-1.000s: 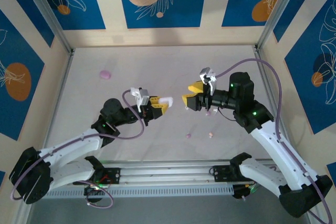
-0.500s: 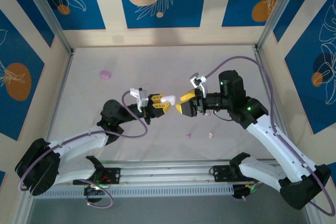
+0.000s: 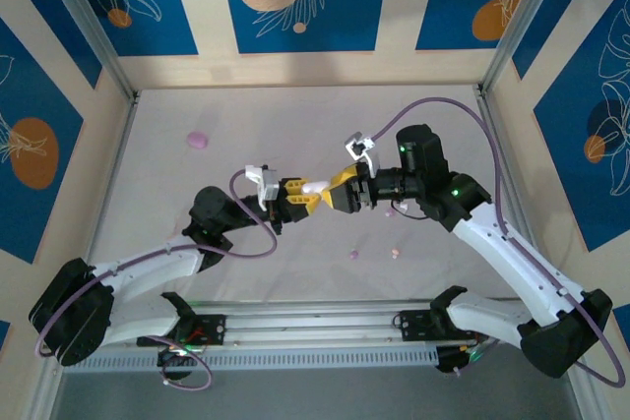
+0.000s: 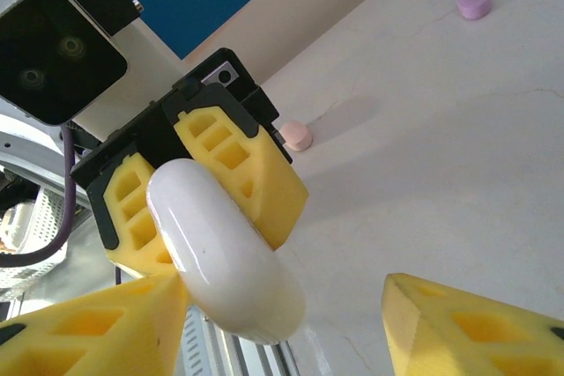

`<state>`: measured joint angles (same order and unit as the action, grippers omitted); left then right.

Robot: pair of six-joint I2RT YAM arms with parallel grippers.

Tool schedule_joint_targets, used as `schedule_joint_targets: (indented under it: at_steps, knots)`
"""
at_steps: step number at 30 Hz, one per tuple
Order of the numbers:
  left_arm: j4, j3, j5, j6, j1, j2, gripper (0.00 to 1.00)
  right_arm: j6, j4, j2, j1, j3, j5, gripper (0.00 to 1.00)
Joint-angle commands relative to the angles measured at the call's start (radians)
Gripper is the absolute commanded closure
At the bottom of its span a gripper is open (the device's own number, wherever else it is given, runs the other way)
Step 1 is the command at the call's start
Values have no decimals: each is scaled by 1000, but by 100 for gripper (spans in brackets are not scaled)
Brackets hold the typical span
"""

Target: Insert the wireless bluetooth earbuds into the charging case

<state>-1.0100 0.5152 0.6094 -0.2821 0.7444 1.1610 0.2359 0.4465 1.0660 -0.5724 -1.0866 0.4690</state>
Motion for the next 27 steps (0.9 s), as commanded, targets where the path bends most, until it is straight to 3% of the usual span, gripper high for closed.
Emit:
schedule_joint_targets:
  at_steps: [1, 7, 27]
  knots:
    - [-56, 29, 49, -12, 7, -8, 90, 1, 6, 5, -3, -36, -74, 41]
    - [-51, 32, 63, -19, 7, -20, 90, 24, -21, 6, -1, -45, -123, 41]
    - [10, 11, -7, 24, 8, -50, 86, 45, -24, -21, -4, -62, -91, 36]
